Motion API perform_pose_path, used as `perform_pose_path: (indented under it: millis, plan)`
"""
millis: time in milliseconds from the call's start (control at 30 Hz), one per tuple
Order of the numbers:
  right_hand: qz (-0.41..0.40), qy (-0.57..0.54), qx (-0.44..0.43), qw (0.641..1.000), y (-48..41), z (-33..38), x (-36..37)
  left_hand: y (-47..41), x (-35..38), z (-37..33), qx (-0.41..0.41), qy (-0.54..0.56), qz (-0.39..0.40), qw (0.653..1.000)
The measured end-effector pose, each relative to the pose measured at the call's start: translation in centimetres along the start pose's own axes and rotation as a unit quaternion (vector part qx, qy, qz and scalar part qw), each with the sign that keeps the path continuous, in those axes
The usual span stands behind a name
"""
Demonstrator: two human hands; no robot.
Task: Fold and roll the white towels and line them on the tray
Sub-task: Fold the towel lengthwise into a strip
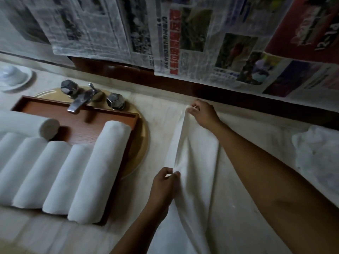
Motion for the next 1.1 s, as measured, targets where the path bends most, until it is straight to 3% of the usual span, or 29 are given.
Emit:
perform_pose_path:
  millis: [233, 367, 500, 733, 867, 967, 1033, 1100]
  plan:
    - [-0.021, 0.028, 0.021, 0.999, -0.1, -1.0, 2.8, -0.8, -2.7, -0.4, 0.014, 0.016, 0.005, 1.0]
    - [-0.035, 0.01, 0.027, 0.999, -0.5, -1.4, 3.1, -2.1, -5.0, 0.4, 0.074, -0.133, -0.094, 0.984]
    - [-0.06, 0.022, 0.035, 0.997, -0.6, -1.3, 3.3, -2.4, -4.9, 0.0, 0.083, -0.215, -0.112, 0.967]
    - [-0.168, 0.099, 0.019, 0.981, 0.8, -1.4, 4.6, -2.3, -4.5, -0.3, 0.099, -0.248, -0.117, 0.956]
    - [-0.182, 0.141, 0.031, 0.973, 0.7, -1.1, 4.4, -2.4, -4.3, -0.5, 0.106, -0.263, -0.124, 0.951]
    - [-0.205, 0.124, -0.036, 0.97, 3.0, 0.7, 3.1, -2.2, -4.3, -0.6, 0.104, -0.275, -0.128, 0.947]
    - [-0.161, 0.122, -0.116, 0.972, 6.1, 1.7, 3.5, -2.0, -4.2, -0.8, 0.107, -0.274, -0.126, 0.947]
    - [-0.062, 0.18, -0.141, 0.972, 9.2, 1.5, 5.4, -1.9, -4.0, -1.0, 0.105, -0.276, -0.117, 0.948]
Point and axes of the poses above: each hand's wrist, its own y-axis away from the middle knuckle, its own x-axis out of the palm, z = x × y, the point moved 5 cm from there along -y, towards the middle knuckle, and after that the axes turned 7 degrees about y, right-handed, at the moved point
